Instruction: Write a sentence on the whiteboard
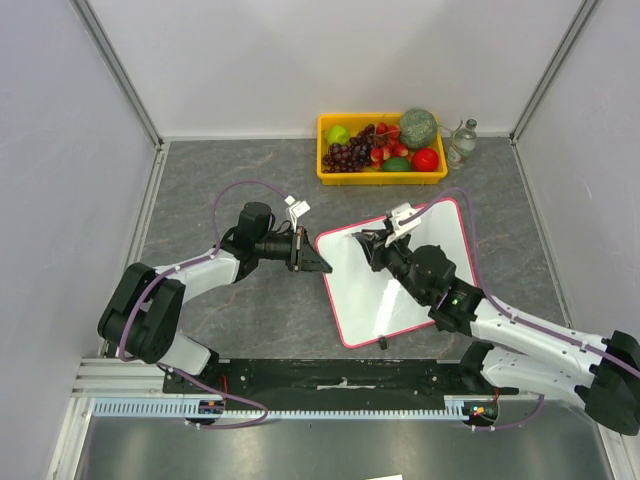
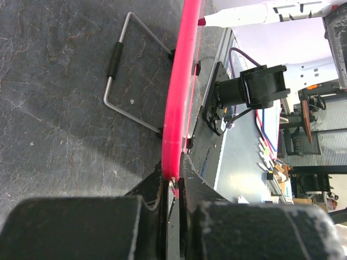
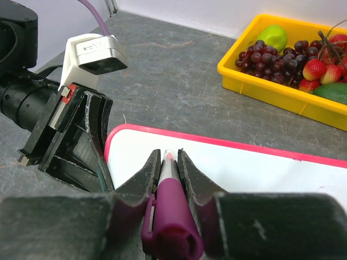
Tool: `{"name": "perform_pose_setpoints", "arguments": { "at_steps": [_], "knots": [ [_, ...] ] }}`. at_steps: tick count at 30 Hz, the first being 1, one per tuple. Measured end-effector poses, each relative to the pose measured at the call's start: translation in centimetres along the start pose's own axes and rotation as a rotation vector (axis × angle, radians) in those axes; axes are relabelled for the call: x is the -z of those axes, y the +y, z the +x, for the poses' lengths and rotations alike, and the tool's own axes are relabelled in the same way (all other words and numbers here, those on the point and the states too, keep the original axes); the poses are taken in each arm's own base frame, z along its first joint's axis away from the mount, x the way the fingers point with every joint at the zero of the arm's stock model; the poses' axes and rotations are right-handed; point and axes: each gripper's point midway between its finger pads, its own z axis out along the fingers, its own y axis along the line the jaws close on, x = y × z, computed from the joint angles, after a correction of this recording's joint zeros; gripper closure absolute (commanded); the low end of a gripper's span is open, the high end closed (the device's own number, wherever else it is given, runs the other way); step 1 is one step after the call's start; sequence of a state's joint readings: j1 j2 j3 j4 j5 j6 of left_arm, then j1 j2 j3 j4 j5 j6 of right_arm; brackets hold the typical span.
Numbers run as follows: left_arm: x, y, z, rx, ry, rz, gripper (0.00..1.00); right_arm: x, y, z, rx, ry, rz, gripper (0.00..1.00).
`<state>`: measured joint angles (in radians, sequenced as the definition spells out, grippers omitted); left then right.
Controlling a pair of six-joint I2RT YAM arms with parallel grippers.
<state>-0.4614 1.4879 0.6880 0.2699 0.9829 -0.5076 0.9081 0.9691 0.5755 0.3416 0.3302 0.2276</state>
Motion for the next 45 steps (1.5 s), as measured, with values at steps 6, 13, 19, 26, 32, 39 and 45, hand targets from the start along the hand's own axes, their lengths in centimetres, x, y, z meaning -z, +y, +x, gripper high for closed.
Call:
{"name": "perform_pose_setpoints", "arguments": {
  "at_steps": [6,13,19,26,32,39,45],
  "knots": [
    [0.0,0.0,0.0,0.001,0.001,0.0,0.98,0.3,-0.1,0.2,-0.003,-0.006,-0.002,1.0],
    [0.0,0.0,0.0,0.001,0.001,0.0,0.98,1.0,-0.2,0.7,-0.007,0.002,-0.004,1.0],
    [0.0,0.0,0.0,0.001,0.001,0.0,0.98,1.7,-0.4,1.1,-0.011,0.011,-0.008,1.0],
    [0.0,0.0,0.1,0.003,0.003,0.001,0.98,2.1,-0.2,1.6,-0.012,0.026,-0.028,1.0],
    [0.0,0.0,0.0,0.001,0.002,0.002,0.98,2.5,-0.1,1.8,-0.009,0.044,-0.041,1.0],
    [0.0,0.0,0.1,0.002,0.003,0.003,0.98,2.2,0.6,-0.9,-0.039,0.0,-0.054,1.0],
    [0.0,0.0,0.1,0.002,0.003,0.004,0.98,0.9,1.0,-1.2,-0.042,0.002,-0.049,1.0]
  ]
}}
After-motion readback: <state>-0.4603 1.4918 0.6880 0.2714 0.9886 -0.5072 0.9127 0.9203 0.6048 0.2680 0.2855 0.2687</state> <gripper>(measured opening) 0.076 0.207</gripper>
